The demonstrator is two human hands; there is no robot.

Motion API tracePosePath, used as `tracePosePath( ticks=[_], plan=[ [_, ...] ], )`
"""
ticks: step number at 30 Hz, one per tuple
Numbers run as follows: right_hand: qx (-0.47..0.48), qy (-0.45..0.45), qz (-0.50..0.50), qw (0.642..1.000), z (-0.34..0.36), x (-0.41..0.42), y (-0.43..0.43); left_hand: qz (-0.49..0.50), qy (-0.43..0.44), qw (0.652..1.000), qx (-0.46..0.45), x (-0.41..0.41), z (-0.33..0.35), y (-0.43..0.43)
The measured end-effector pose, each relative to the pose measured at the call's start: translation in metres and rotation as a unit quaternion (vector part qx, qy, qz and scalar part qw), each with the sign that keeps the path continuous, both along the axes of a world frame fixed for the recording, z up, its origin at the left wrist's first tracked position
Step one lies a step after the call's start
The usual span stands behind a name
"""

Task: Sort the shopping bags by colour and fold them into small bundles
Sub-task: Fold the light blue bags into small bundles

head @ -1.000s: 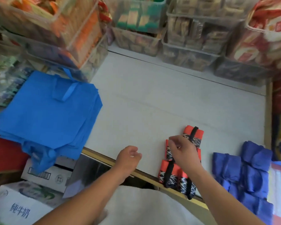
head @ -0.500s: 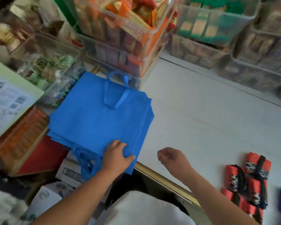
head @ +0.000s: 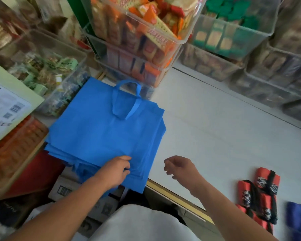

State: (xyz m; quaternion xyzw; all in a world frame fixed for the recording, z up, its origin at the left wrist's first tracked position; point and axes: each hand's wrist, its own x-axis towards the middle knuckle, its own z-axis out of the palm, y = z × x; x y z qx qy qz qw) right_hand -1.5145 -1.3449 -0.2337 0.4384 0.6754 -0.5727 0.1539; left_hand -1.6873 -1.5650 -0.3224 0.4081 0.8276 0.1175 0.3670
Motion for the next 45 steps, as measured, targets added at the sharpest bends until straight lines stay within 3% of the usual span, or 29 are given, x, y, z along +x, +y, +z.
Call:
tracePosePath(
  ticks=[3, 5, 10, 14, 18, 24, 26, 28, 31, 34, 40, 43, 45],
  plan=[
    [0.013, 0.012, 0.029, 0.999, 0.012, 0.002, 0.003, -0.028, 0.054, 0.998, 0.024, -0.001, 0.025, 0.019],
    [0.076, 0.038, 0.092, 0.992, 0.017, 0.005, 0.006, -0.043, 0.076, 0.994, 0.070, 0.003, 0.052, 0.042],
    [0.225, 0.194, 0.212, 0.931, 0.029, 0.016, 0.021, -0.115, 0.052, 0.980, 0.151, 0.042, 0.122, 0.113],
    [0.359, 0.178, 0.163, 0.902, 0.036, 0.040, 0.049, -0.064, 0.009, 0.978, 0.200, 0.058, 0.138, 0.138],
    [0.442, 0.174, 0.084, 0.876, 0.017, 0.087, 0.064, -0.120, 0.038, 0.982, 0.137, 0.072, 0.106, 0.126],
    [0.385, 0.027, -0.026, 0.922, -0.012, 0.146, 0.064, -0.164, 0.156, 0.971, 0.075, 0.061, 0.036, 0.089],
    [0.356, -0.065, 0.022, 0.932, -0.016, 0.159, 0.063, -0.151, 0.161, 0.974, 0.051, 0.059, 0.022, 0.087],
    [0.361, -0.121, 0.114, 0.918, -0.024, 0.165, 0.054, -0.158, 0.150, 0.976, 0.023, 0.064, 0.017, 0.089],
    [0.374, -0.102, 0.208, 0.898, -0.035, 0.155, 0.037, -0.170, 0.134, 0.974, 0.068, 0.082, 0.012, 0.099],
    [0.425, -0.049, 0.198, 0.882, -0.052, 0.143, 0.030, -0.178, 0.100, 0.975, 0.092, 0.104, 0.019, 0.108],
    [0.317, -0.075, 0.200, 0.924, -0.034, 0.141, 0.044, -0.235, 0.072, 0.969, 0.017, 0.081, 0.040, 0.103],
    [0.241, -0.101, 0.209, 0.942, -0.021, 0.152, 0.067, -0.150, 0.015, 0.988, -0.026, 0.050, 0.040, 0.095],
    [0.205, -0.110, 0.202, 0.951, -0.013, 0.156, 0.084, -0.077, -0.032, 0.997, -0.007, 0.036, 0.044, 0.096]
  ],
)
